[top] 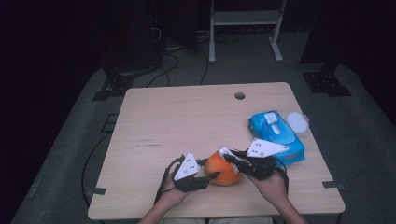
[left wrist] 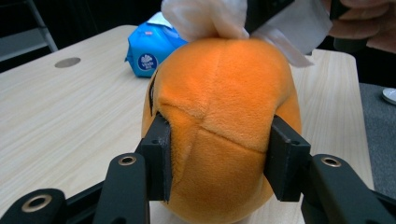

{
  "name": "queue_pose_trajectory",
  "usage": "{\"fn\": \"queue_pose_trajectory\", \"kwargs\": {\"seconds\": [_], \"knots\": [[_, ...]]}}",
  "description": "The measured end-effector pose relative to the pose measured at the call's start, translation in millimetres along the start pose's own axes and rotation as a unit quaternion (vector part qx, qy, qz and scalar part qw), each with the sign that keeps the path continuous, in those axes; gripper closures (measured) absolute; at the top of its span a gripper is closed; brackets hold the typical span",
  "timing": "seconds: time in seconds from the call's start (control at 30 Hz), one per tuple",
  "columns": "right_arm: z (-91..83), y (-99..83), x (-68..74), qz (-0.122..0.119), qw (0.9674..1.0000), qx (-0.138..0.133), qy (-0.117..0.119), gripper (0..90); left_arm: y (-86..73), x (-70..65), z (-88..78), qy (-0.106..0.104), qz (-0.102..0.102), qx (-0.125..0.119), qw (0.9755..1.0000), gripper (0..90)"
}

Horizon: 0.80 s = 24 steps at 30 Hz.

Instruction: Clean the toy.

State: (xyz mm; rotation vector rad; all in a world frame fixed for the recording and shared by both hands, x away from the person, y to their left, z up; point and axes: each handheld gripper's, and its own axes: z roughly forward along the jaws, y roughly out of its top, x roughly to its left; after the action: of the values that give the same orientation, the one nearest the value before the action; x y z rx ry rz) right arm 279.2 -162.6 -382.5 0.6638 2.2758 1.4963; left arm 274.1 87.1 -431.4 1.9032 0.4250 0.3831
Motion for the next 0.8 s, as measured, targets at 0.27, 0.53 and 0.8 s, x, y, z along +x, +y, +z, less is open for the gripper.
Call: {"fn": "queue_pose_trajectory", "kwargs": {"seconds": [0.27, 0.53, 0.8], "knots": [[5.9, -15.2, -20.7, 0.038, 0.999, 0.02, -0.014, 80.9, 5.9, 1.0, -6.1, 0.002, 0.0, -0.011, 0.9999, 51.9], [-4.2, 2.7, 4.0, 0.005, 0.9996, -0.026, 0.005, 80.8, 12.2, 3.7, -13.1, 0.009, 0.003, -0.019, 0.9998, 52.4], [11.6, -24.7, -14.2, 0.038, 0.999, 0.023, 0.001, 80.9, 5.6, 6.2, -3.0, 0.003, -0.008, -0.018, 0.9998, 32.3]]}}
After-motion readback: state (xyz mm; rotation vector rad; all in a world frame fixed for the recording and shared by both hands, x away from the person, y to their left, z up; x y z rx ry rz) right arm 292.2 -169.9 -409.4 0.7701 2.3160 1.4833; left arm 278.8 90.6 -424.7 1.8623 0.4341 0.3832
